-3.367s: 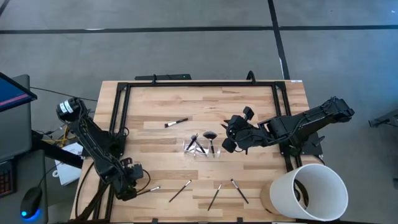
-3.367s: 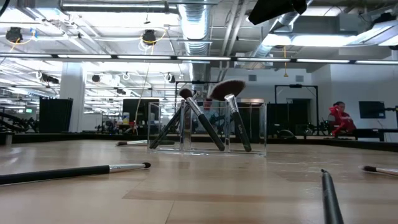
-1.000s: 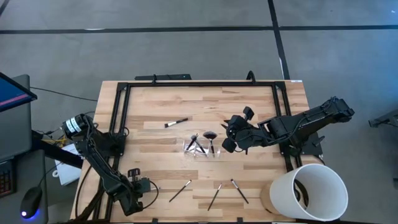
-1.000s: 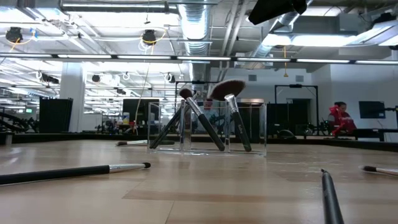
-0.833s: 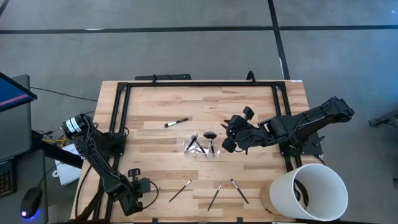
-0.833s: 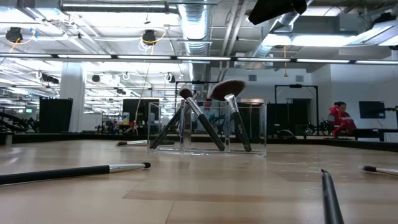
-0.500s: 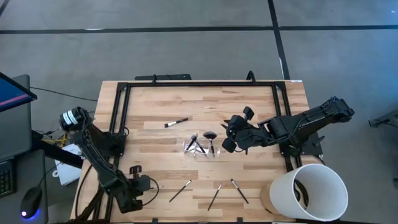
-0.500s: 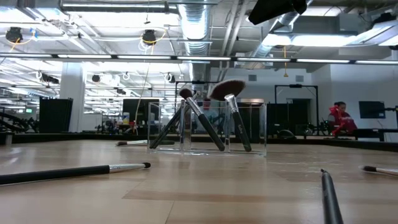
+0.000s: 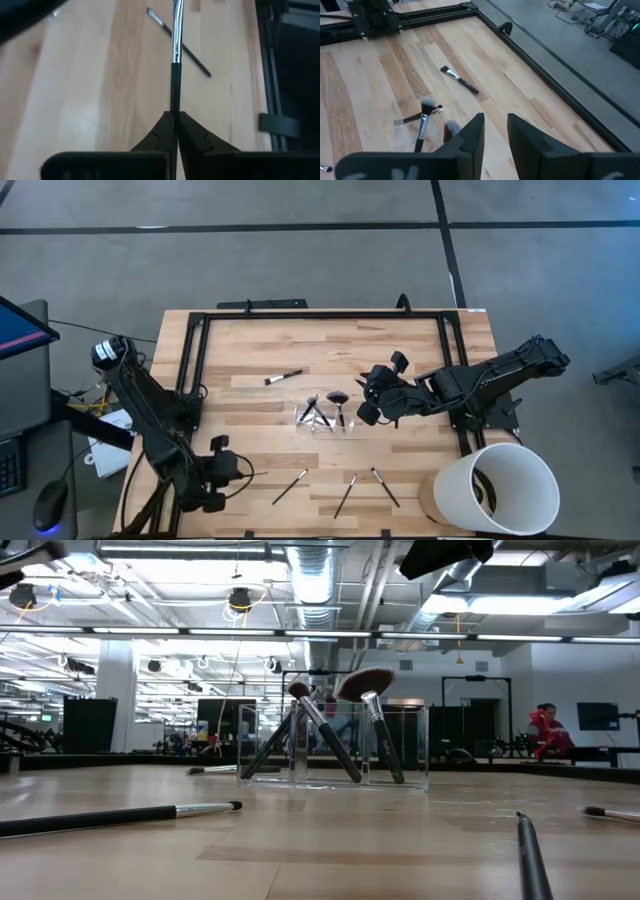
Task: Put items in baskets/containers
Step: Put the eyeshadow brush into the left section of the transparent organizer
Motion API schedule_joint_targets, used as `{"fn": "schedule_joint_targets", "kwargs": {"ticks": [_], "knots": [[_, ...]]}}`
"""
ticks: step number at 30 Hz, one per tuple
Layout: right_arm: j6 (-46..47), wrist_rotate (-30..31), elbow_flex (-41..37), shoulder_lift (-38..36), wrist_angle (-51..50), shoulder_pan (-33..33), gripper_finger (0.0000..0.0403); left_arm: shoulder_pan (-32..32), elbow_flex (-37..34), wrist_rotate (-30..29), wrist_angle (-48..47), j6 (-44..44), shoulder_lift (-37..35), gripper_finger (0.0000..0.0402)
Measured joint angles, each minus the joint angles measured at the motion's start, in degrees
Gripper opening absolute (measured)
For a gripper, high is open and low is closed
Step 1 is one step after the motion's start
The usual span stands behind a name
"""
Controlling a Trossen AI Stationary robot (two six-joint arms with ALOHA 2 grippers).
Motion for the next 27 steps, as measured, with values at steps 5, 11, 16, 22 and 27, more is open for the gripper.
{"fn": "schedule_joint_targets", "kwargs": {"ticks": [5, 11, 16, 22, 27], "knots": [[0.0, 0.0, 0.0, 0.0, 0.0, 0.0, 0.0077, 0.5, 0.0, -6.4, 0.5, 2.0, -0.1, 0.001], [0.0, 0.0, 0.0, 0.0, 0.0, 0.0, 0.0077, 0.2, 0.1, -14.9, 4.2, 5.4, -0.1, 0.001], [0.0, 0.0, 0.0, 0.0, 0.0, 0.0, 0.0077, 2.1, 0.1, -23.3, 10.1, 14.0, -0.1, 0.001], [0.0, 0.0, 0.0, 0.0, 0.0, 0.0, 0.0077, 7.9, 0.1, -20.9, 17.8, 23.2, -0.1, 0.001], [0.0, 0.0, 0.0, 0.0, 0.0, 0.0, 0.0077, 11.8, 0.1, -14.6, 25.8, 30.2, -0.1, 0.001]]}}
